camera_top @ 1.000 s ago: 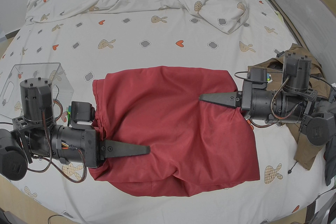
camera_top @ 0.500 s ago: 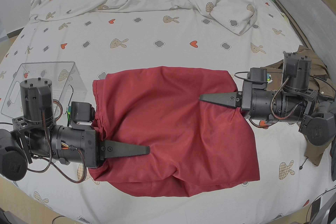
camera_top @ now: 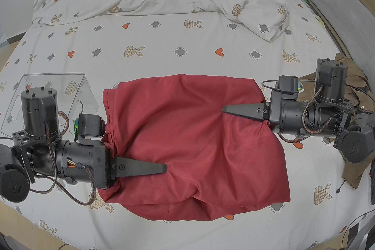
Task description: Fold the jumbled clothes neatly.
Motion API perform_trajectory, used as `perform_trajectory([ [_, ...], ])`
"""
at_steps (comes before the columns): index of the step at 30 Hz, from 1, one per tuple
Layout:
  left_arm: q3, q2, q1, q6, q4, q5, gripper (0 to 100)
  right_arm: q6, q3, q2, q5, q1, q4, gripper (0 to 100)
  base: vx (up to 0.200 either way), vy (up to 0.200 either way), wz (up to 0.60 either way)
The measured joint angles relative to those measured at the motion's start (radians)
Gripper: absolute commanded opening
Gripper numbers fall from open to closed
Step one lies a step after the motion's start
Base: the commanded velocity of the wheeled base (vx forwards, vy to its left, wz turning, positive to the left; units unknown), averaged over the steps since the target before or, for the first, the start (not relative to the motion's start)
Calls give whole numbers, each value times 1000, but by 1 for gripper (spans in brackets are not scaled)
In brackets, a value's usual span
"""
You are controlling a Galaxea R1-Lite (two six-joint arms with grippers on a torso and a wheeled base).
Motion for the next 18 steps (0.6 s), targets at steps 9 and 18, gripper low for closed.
perform_trajectory([
  [9, 2, -1, 0, 1, 0, -1, 0, 2, 0, 1, 0, -1, 0, 0, 0, 0, 0],
  [18, 2, -1, 0, 2, 0, -1, 0, 2, -1, 1, 0, -1, 0, 0, 0, 0, 0],
])
